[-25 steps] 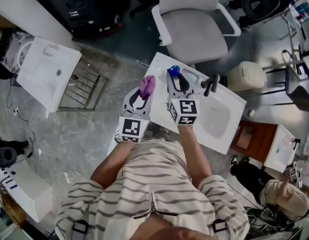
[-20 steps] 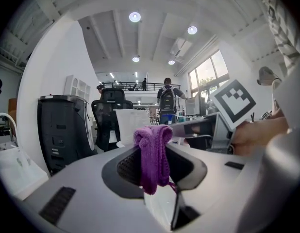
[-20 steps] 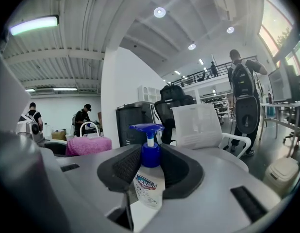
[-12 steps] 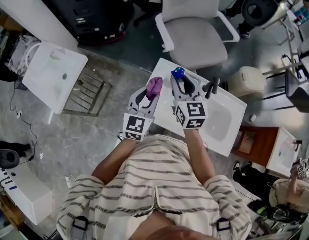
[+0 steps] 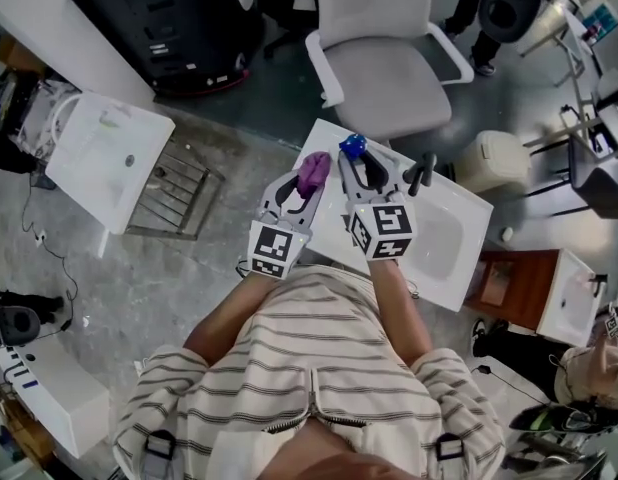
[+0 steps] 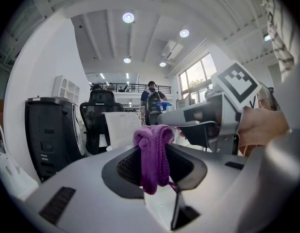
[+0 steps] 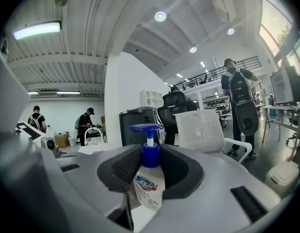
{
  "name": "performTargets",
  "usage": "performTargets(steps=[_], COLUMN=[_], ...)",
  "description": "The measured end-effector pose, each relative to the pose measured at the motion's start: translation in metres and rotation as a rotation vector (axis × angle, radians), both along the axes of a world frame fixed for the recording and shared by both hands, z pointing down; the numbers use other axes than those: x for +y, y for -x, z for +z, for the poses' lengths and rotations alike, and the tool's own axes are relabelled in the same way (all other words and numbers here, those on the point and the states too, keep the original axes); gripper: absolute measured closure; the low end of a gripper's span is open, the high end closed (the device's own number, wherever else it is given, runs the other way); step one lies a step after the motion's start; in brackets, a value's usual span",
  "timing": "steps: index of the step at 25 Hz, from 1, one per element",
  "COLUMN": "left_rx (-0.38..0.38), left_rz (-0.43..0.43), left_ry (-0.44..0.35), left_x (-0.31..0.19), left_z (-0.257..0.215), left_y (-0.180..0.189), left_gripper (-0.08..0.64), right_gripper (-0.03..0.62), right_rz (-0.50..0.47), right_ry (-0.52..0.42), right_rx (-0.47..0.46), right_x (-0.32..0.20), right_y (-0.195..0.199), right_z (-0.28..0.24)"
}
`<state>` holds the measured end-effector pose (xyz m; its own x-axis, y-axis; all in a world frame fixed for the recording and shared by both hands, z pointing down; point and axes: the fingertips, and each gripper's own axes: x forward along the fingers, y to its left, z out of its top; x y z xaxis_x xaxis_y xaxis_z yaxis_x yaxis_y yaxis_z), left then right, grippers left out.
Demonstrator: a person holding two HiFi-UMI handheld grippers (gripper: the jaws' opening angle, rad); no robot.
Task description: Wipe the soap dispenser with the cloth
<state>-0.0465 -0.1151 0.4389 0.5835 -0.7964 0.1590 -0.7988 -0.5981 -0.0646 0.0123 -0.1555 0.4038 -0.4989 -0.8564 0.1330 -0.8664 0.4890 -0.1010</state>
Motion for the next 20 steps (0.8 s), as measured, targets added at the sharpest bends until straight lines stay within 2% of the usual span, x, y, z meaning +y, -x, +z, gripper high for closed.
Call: performTargets(steps=[20], left_rx=[-0.031], left_rz=[0.117], left_ry=[-0.038], left_x=[0.008], left_z=[0.011], left_y=[-0.028], left_gripper=[0.443], right_gripper=[0.462], right_rz=[0.01], right_ry=[0.003], right_rx=[0.039], right_x=[-0.002], right_y=[-0.006], right_z=[0.006])
